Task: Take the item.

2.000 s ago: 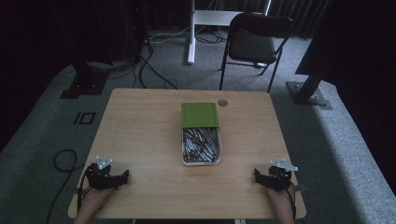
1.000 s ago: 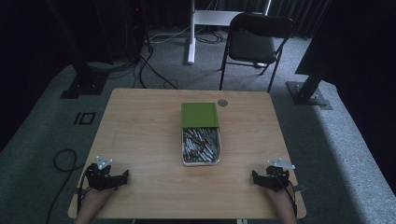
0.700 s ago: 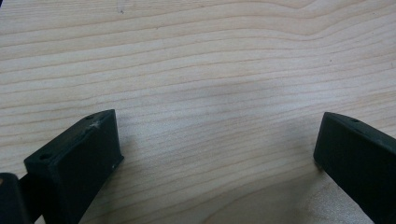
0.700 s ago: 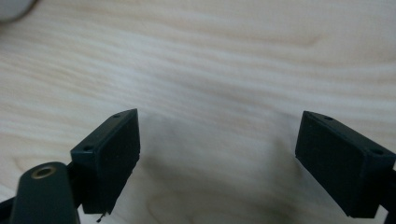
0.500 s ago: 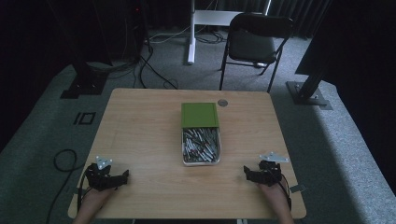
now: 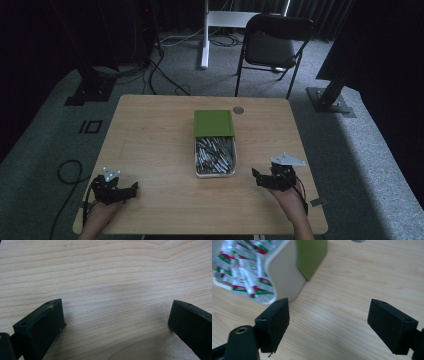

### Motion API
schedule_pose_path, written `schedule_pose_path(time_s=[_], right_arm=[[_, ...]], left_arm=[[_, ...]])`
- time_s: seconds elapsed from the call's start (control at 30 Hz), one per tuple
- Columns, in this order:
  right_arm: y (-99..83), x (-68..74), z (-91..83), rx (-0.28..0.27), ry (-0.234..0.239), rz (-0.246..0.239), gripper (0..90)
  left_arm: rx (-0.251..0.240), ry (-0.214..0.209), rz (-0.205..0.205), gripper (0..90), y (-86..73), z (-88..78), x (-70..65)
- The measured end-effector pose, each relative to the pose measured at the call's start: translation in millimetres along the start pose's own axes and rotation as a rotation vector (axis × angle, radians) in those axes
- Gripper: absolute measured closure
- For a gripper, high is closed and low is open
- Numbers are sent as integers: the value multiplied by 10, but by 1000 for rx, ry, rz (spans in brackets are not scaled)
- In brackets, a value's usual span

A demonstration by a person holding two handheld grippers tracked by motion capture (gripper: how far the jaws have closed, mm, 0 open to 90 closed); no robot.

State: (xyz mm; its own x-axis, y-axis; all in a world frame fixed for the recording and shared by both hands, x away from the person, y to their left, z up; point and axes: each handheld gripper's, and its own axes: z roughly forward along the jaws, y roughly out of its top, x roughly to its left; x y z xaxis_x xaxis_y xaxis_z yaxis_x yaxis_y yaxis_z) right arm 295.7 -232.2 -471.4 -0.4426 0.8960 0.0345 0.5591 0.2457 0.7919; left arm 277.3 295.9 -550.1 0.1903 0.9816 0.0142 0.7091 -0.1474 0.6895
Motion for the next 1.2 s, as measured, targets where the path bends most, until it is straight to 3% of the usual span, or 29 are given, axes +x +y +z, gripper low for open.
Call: schedule_pose_path(time_s=[0.33, 0.57, 0.73, 0.93, 1.2], right_arm=[[171, 207, -67, -59, 55, -89, 222], [279, 390, -74, -67, 117, -174, 245], [324, 515, -14, -66, 142, -224, 275], [353, 605, 59, -74, 160, -250, 292], [353, 723, 209, -80, 175, -319, 393]], left_arm=[[0, 0, 0, 13, 0, 0, 0], [0, 0, -1, 13, 0, 0, 0], [0, 0, -1, 13, 0, 0, -1], [0, 0, -1, 13, 0, 0, 0], [0, 0, 0, 13, 0, 0, 0]])
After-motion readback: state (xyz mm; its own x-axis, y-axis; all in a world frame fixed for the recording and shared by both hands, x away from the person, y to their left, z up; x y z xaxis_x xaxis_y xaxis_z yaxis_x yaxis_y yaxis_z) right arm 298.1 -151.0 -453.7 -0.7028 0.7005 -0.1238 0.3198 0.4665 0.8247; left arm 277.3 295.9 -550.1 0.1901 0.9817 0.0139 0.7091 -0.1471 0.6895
